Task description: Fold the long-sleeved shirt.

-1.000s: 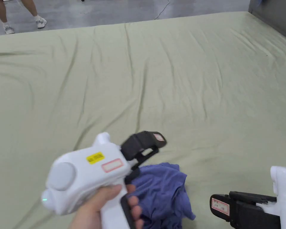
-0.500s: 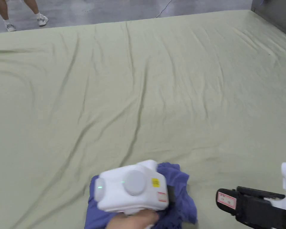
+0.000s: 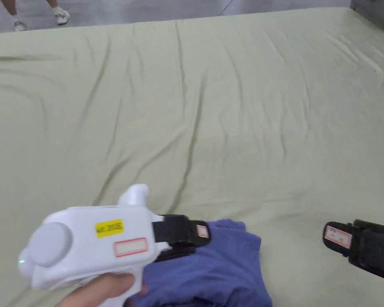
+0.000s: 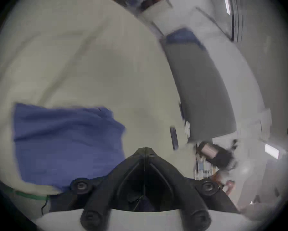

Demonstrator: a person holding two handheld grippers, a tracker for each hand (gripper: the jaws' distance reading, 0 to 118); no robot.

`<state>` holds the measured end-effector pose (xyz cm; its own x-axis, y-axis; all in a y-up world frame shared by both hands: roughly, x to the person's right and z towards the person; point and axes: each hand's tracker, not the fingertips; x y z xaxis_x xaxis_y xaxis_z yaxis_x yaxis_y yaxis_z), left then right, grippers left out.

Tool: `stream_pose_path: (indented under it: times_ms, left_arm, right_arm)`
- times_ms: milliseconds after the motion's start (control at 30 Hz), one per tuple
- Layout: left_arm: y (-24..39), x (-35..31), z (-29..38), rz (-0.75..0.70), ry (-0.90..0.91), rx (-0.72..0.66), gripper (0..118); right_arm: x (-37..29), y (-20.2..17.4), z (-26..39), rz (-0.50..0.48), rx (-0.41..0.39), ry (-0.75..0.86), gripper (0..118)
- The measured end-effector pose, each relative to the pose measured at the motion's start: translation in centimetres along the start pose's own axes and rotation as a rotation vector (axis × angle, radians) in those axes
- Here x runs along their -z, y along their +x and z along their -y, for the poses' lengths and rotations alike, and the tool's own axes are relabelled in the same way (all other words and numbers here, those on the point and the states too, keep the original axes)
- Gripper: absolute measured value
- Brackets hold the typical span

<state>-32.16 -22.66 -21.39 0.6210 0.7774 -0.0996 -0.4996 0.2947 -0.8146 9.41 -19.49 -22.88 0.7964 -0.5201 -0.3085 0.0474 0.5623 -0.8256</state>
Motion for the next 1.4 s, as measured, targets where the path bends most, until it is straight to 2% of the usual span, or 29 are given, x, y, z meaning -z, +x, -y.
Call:
stream_pose_path:
  times_ms: [100, 200, 300, 333, 367, 400, 433, 467, 500, 567, 600, 633, 667, 700, 733, 767, 800, 933, 1033, 1067, 1100, 1133, 1167, 1200, 1233, 1300, 1333, 1400]
  left_arm:
    - [-4.0, -4.9, -0.9, -0.210, 0.098, -0.021, 0]
    - [-8.2, -6.7, -0.4, -0.368, 0.059, -0.088, 0]
    - [-10.6, -7.0, 0.9, -0.364, 0.050, -0.145, 0]
    - [-11.2, -6.9, 1.3, -0.349, 0.038, -0.170, 0]
    - [-11.5, -6.4, 1.7, -0.327, 0.018, -0.178, 0]
    - [-11.8, -6.0, 1.9, -0.321, 0.005, -0.180, 0]
    - [-11.9, -5.6, 1.9, -0.320, -0.002, -0.176, 0]
    - [-11.8, -5.1, 1.9, -0.323, -0.013, -0.159, 0]
    - [-11.6, -4.7, 1.9, -0.328, -0.021, -0.141, 0]
    - [-11.1, -4.4, 1.8, -0.306, 0.019, -0.077, 0]
    - [-11.0, -4.3, 1.7, -0.283, 0.034, -0.061, 0]
    - [-11.4, -4.0, 1.4, -0.263, 0.029, -0.055, 10]
    - [-11.6, -3.5, 1.2, -0.255, 0.029, -0.050, 31]
    - [-12.0, -2.8, 1.1, -0.243, 0.019, -0.048, 64]
    - [-12.4, -1.8, 1.0, -0.227, -0.003, -0.048, 109]
    - [-13.2, -1.2, 1.2, -0.200, -0.035, -0.071, 118]
    - [-13.9, -0.2, 0.7, -0.164, -0.022, -0.070, 117]
    - [-16.9, 4.1, -0.4, -0.052, -0.188, -0.156, 117]
    - [-15.0, 4.5, -0.9, -0.102, -0.189, -0.061, 118]
    - [-14.4, 4.1, -1.0, -0.112, -0.181, -0.020, 115]
    - [-13.4, 3.4, -0.9, -0.155, -0.159, 0.035, 98]
    - [-12.9, 2.9, -0.8, -0.203, -0.121, 0.105, 33]
    - [-12.6, 3.1, -0.2, -0.164, -0.133, 0.061, 4]
    - [-13.1, 3.1, -0.1, -0.075, -0.142, 0.000, 4]
    - [-13.6, 3.3, 0.1, -0.053, -0.167, -0.066, 4]
    - [-13.5, 3.2, -0.2, -0.114, -0.147, -0.041, 4]
    - [-13.6, 2.6, -0.5, -0.197, -0.140, 0.004, 4]
    - [-13.5, 0.7, -1.3, -0.208, -0.106, -0.011, 4]
  right_arm:
    - [5.1, -2.9, 0.4, -0.058, -0.043, -0.114, 0]
    - [10.5, -5.0, 0.6, -0.076, -0.029, -0.238, 0]
    - [14.7, -5.9, 1.5, 0.066, -0.165, -0.282, 0]
    - [16.5, -5.7, 2.0, 0.162, -0.200, -0.330, 0]
    - [18.5, -5.1, 2.9, 0.291, -0.210, -0.405, 0]
    - [20.5, -4.3, 4.1, 0.413, -0.252, -0.492, 0]
    - [22.3, -3.2, 5.7, 0.428, -0.324, -0.564, 0]
    - [22.6, -2.5, 6.7, 0.384, -0.432, -0.486, 0]
    - [21.2, -2.7, 6.1, 0.322, -0.414, -0.405, 0]
    - [20.0, -2.3, 4.8, 0.294, -0.289, -0.445, 0]
    - [19.7, -1.5, 4.8, 0.274, -0.254, -0.440, 0]
    - [20.0, -0.6, 4.9, 0.242, -0.212, -0.436, 0]
    - [20.1, 0.1, 4.8, 0.220, -0.170, -0.434, 0]
    - [20.0, 0.4, 4.4, 0.207, -0.125, -0.443, 0]
    - [20.0, 0.6, 4.2, 0.197, -0.091, -0.447, 0]
    - [20.1, 0.9, 4.2, 0.189, -0.077, -0.450, 0]
    - [20.1, 1.2, 4.3, 0.188, -0.085, -0.446, 0]
    - [20.0, 1.3, 4.2, 0.172, -0.072, -0.441, 0]
    - [20.0, 1.2, 4.2, 0.173, -0.066, -0.442, 0]
    - [20.0, 1.1, 4.2, 0.176, -0.063, -0.442, 0]
    - [20.0, 1.0, 4.2, 0.180, -0.060, -0.441, 0]
    - [20.0, 0.7, 4.2, 0.186, -0.058, -0.440, 0]
    - [19.9, 0.4, 4.1, 0.193, -0.053, -0.438, 0]
    - [19.9, 0.2, 4.1, 0.203, -0.050, -0.436, 0]
    - [19.8, 0.0, 4.1, 0.211, -0.047, -0.434, 0]
    - [19.1, -0.5, 3.7, 0.220, -0.028, -0.423, 0]
    - [18.6, -0.7, 3.5, 0.217, -0.001, -0.407, 0]
    - [17.0, -1.4, 3.0, 0.188, 0.051, -0.358, 0]
